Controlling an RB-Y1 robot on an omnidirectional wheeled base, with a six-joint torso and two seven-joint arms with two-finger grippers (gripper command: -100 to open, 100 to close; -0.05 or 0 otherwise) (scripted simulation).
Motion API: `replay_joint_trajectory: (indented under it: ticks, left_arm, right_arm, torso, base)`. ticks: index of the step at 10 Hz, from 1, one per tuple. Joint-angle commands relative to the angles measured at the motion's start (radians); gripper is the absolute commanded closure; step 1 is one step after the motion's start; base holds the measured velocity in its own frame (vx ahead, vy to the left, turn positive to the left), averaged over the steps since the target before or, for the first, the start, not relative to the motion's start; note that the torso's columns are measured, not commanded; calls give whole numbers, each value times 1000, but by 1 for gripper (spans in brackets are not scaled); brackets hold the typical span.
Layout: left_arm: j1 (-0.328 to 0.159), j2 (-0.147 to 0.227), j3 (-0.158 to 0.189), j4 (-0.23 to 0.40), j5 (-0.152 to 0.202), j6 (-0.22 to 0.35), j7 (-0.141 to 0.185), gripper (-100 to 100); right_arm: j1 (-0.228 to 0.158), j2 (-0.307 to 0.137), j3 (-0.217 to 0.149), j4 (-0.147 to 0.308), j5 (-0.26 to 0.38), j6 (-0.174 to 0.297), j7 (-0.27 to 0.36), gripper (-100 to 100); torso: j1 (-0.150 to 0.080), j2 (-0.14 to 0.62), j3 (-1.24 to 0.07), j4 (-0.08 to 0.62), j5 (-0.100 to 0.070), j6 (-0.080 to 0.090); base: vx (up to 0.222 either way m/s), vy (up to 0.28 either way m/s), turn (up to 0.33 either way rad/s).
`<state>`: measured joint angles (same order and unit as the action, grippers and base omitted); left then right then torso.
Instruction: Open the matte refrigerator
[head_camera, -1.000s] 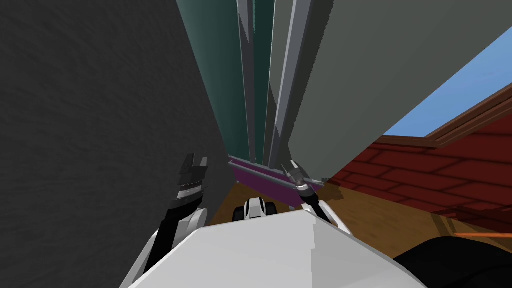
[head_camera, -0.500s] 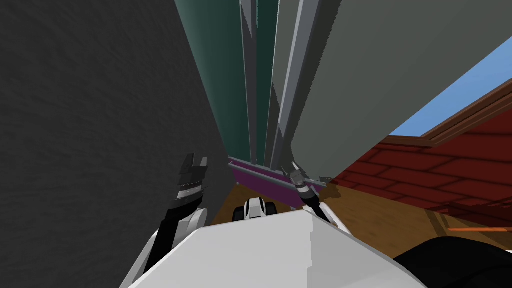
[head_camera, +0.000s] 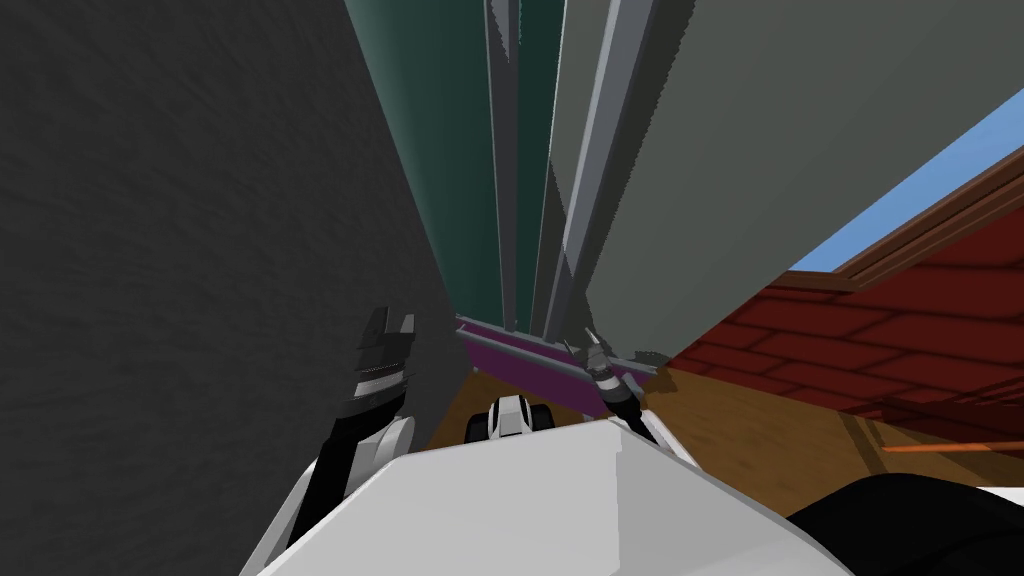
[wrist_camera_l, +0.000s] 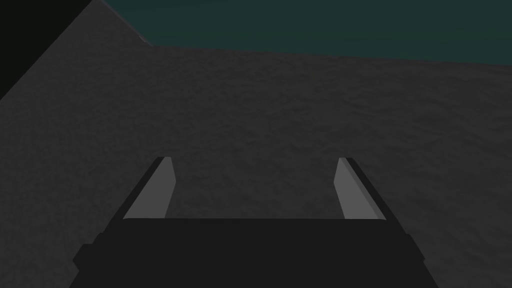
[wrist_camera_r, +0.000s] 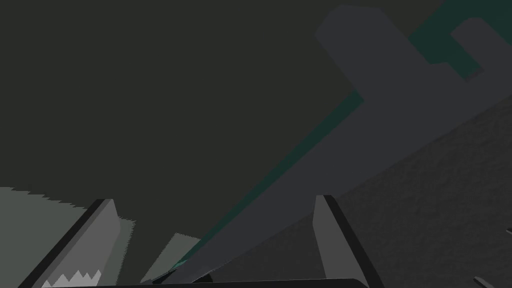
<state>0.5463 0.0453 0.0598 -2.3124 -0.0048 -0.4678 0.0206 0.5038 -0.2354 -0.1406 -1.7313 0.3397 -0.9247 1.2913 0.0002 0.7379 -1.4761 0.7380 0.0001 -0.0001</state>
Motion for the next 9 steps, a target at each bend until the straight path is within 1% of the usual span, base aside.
replay_joint_trajectory:
  ticks: [1, 2, 3, 4, 5, 6, 7, 8, 9]
  left_arm:
    - [0, 0, 0, 0, 0, 0, 0, 0]
    - [0, 0, 0, 0, 0, 0, 0, 0]
    - [0, 0, 0, 0, 0, 0, 0, 0]
    - [0, 0, 0, 0, 0, 0, 0, 0]
    - [0, 0, 0, 0, 0, 0, 0, 0]
    - [0, 0, 0, 0, 0, 0, 0, 0]
    - [0, 0, 0, 0, 0, 0, 0, 0]
    - [0, 0, 0, 0, 0, 0, 0, 0]
    - [0, 0, 0, 0, 0, 0, 0, 0]
  right_arm:
    - [0, 7, -8, 37, 11, -28, 79, -100]
    - [0, 7, -8, 37, 11, -28, 86, -100]
    - [-1, 14, -16, 67, 20, -50, 126, -100]
    - [-1, 14, -16, 67, 20, -50, 146, -100]
    - [-1, 22, -23, 95, 29, -71, 179, -100]
    - [-1, 22, -23, 95, 29, -71, 203, -100]
    - [-2, 32, -30, 123, 37, -91, 232, -100]
    - [-2, 32, -30, 123, 37, -91, 257, -100]
    - [-2, 44, -36, 148, 45, -110, 286, -100]
  torso:
    - [1, -1, 0, 0, 0, 0]
    - [0, 0, 0, 0, 0, 0]
    - [-1, 1, 1, 0, 0, 0]
    - [0, 0, 0, 0, 0, 0]
    - [0, 0, 0, 0, 0, 0]
    - [1, -1, -1, -1, 0, 0]
    - [0, -3, -1, -2, -1, -2]
    - [1, -4, -2, -2, -1, -2]
    - [1, -5, -2, -3, -2, -3]
  base:
    - [44, 41, -35]
    - [19, 21, 5]
    - [33, 36, -53]
    - [32, 38, -35]
    - [46, 46, -61]
    - [35, 39, -43]
    - [30, 34, -50]
    - [28, 32, -34]
    - [35, 35, -46]
